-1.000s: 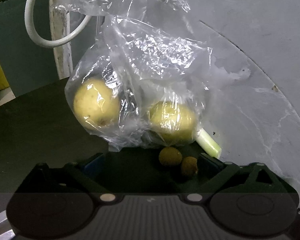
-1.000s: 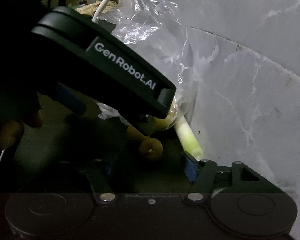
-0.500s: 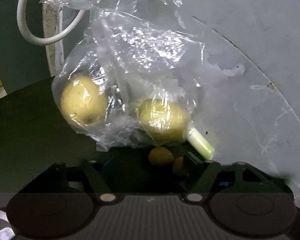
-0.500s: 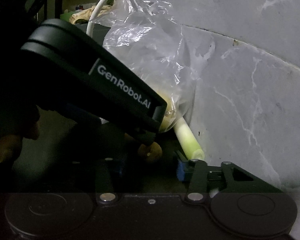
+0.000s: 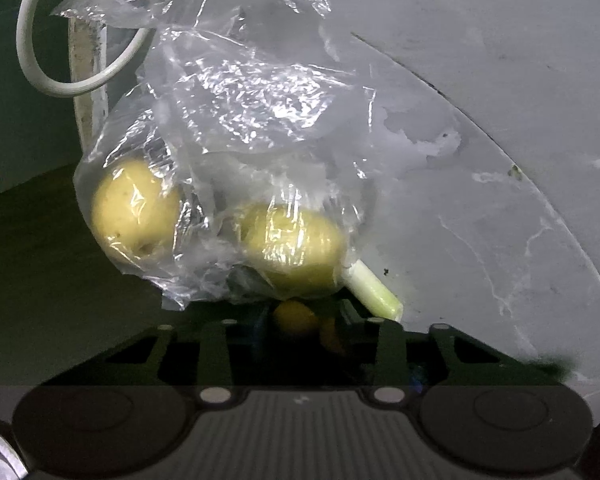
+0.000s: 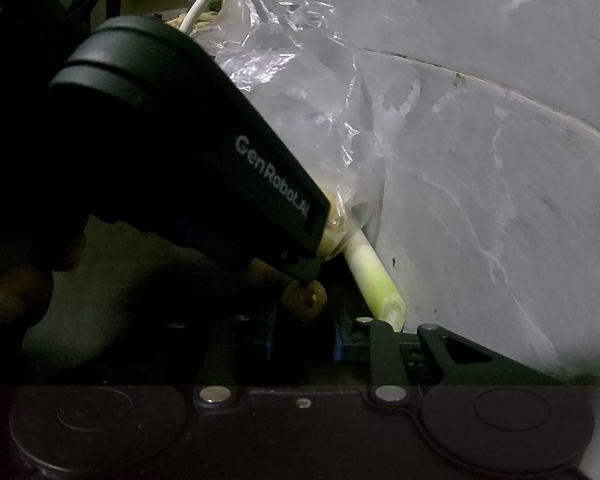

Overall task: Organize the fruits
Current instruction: 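Grasp a small brown round fruit with the right tool while the left tool grasps another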

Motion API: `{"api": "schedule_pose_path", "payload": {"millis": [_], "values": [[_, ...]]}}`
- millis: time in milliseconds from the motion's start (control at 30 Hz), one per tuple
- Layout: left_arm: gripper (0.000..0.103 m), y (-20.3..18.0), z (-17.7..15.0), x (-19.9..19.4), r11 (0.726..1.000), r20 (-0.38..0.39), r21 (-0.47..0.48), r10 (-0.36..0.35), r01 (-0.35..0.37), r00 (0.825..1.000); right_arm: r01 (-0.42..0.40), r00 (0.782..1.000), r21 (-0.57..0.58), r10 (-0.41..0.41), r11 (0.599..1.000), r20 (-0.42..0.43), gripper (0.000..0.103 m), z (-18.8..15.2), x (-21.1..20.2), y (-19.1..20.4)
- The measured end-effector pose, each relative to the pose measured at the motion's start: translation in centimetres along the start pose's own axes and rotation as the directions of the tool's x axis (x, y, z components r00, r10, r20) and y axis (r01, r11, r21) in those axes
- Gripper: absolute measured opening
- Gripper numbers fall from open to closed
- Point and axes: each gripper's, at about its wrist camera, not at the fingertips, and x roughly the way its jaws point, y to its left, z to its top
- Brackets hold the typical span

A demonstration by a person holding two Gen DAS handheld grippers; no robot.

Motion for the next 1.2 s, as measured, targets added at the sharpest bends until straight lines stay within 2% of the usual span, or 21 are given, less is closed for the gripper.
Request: {"api": "schedule_pose_path", "payload": {"millis": [33,367,867,967,1200], "values": [[0.028,0.1,0.0,-0.1,1.0,-0.005,-0.003,0.009,-0.009,1.0,0.0,1.0,0.002,0.0,1.0,0.0,0.027,0.0,-0.1,0.0],[0.028,-0.2,-1.0,-0.7,1.0,-0.01,0.0,0.027,-0.027,1.0,-0.001,1.0,0.005,0.001,1.0,-0.004,0.026,0.3,0.1,-0.1],[0.025,0.2,-4.3,-4.3,0.999,-0.019,-0.014,0.031,-0.031,0.999,-0.007,1.0,0.014,0.007,1.0,-0.003,0.026,0.6,-0.8,0.2],[0.02,0.8,-4.2,-4.5,0.999,-0.022,-0.03,0.029,-0.03,0.999,-0.009,1.0,0.012,0.009,1.0,-0.004,0.026,0.6,-0.9,0.2],[0.019,0.8,-5.6,-5.3,0.999,-0.026,-0.01,0.033,-0.034,0.999,-0.007,1.0,0.006,0.007,1.0,-0.01,0.026,0.3,-1.1,0.5]]}}
